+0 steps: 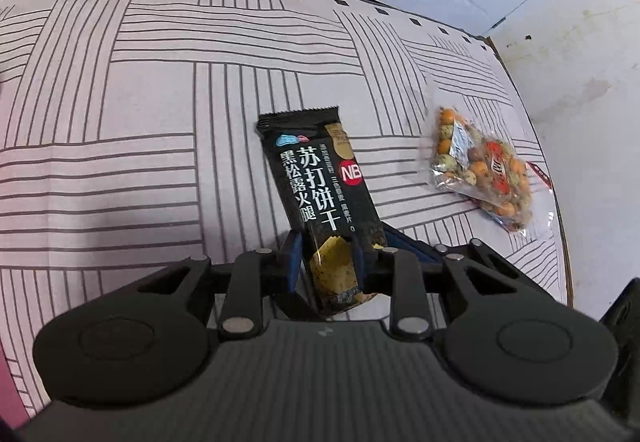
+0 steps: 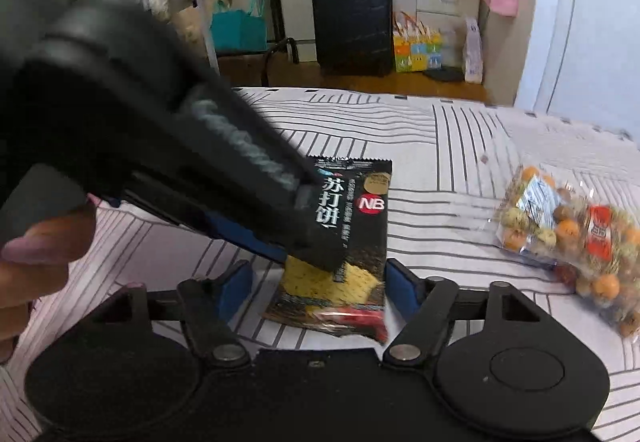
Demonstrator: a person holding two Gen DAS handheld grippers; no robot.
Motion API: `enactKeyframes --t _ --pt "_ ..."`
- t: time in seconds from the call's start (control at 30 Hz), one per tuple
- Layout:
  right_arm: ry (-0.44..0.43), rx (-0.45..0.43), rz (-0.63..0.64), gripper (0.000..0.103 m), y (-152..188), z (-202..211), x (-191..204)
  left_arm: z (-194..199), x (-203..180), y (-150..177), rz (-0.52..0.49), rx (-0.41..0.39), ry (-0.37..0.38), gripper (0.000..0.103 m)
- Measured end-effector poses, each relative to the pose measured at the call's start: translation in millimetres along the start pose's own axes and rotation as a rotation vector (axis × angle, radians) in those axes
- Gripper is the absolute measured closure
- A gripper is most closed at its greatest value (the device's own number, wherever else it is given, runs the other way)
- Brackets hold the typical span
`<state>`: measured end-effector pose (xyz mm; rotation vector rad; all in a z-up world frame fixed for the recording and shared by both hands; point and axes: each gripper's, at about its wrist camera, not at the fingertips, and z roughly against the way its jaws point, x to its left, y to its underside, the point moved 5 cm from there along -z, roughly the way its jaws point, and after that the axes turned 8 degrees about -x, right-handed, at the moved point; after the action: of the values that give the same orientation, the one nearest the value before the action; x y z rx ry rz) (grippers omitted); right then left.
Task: Organize snacks
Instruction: 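Close both tools on the black cracker packet, then carry the black cracker packet with both tools over the pink box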
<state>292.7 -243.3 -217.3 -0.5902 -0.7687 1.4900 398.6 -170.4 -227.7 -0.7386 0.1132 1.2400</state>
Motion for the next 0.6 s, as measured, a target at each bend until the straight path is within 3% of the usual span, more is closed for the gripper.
enactKeyframes --t 0.13,0.6 --pt "-0.009 0.014 -0.057 0.047 -3.5 2.7 -12.7 1.7 -8.9 1.8 -0.048 -0.023 -0.036 0.078" --pt "-0.052 0.059 -0.088 0.048 -10.1 45.5 2.4 45.8 -34.3 22.1 -0.089 -0.025 -0.096 0.078"
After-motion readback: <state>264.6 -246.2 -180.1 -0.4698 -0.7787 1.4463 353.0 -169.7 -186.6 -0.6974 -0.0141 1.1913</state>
